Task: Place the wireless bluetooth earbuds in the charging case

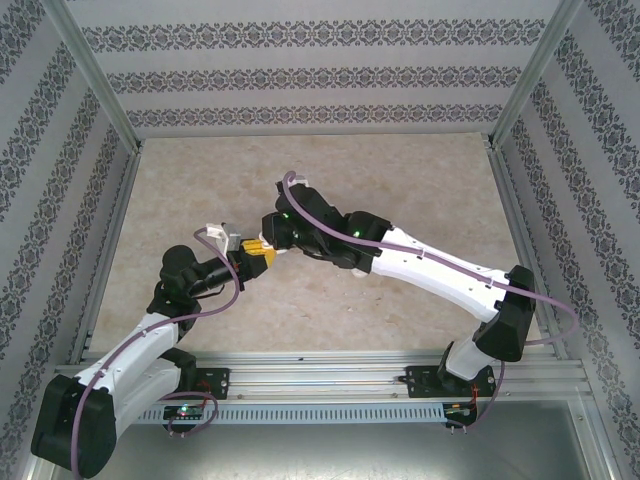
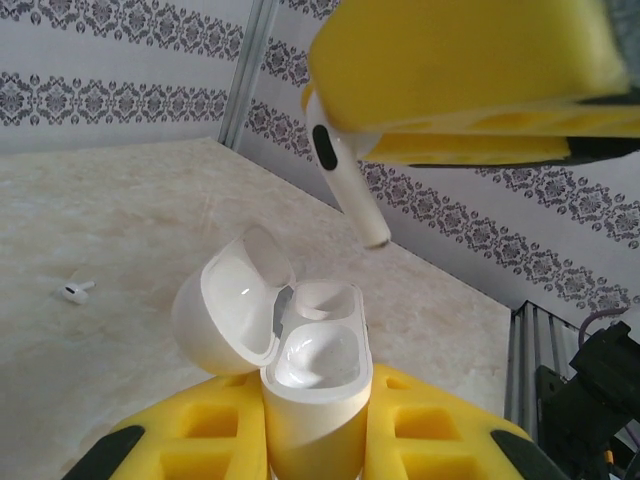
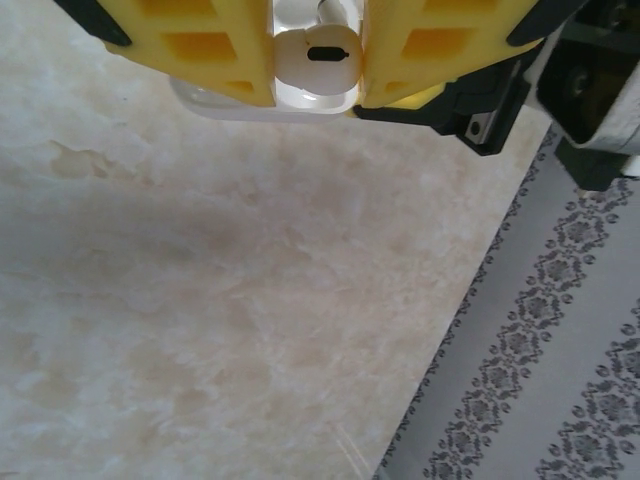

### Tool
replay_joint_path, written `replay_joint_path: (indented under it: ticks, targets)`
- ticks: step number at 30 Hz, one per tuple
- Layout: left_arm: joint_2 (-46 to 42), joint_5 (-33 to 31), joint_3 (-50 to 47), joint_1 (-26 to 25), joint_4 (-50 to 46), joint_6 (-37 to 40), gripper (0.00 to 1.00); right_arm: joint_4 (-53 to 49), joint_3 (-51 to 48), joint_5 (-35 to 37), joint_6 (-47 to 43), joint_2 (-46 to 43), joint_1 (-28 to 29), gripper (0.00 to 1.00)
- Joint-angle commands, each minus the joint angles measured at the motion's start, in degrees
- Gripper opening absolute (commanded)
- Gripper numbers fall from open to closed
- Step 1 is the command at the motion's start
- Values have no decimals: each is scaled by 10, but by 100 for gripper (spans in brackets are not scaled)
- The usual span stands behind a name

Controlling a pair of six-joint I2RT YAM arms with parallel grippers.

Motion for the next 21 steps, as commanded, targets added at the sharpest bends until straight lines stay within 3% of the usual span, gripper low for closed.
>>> replay_joint_path:
  ticks: [1,21]
  targets:
    - [-6,-5,12,4,44,12,13,31,-8,13,10,3,9,25]
    - [-6,-12,7,4,76,-17,13,86,-56,22,14,1,21,25]
